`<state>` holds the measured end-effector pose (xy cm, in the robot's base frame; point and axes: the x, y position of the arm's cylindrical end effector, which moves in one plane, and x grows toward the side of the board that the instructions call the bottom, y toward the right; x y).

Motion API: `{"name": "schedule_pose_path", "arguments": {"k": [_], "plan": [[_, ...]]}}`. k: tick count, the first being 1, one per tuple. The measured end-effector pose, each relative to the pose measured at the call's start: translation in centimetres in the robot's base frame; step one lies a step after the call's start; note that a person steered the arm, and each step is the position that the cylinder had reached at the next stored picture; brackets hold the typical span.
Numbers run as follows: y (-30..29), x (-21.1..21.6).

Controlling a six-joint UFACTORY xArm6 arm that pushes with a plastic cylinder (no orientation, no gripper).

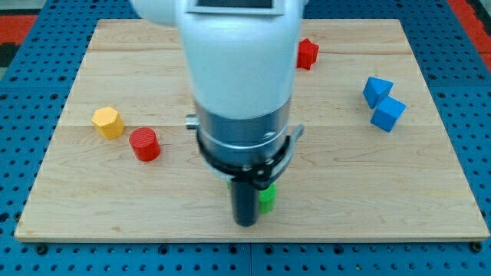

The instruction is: Point your arm towards the right side of the blue cube

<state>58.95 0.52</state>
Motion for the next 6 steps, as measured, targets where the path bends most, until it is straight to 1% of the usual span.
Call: {"name": "schedule_pose_path", "arguments": {"k": [1, 3, 4, 5, 6], "plan": [[3.0, -0.4], [6.8, -3.5], [11.5, -3.9], [19.8, -7.7], [23.8, -11.1]]}}
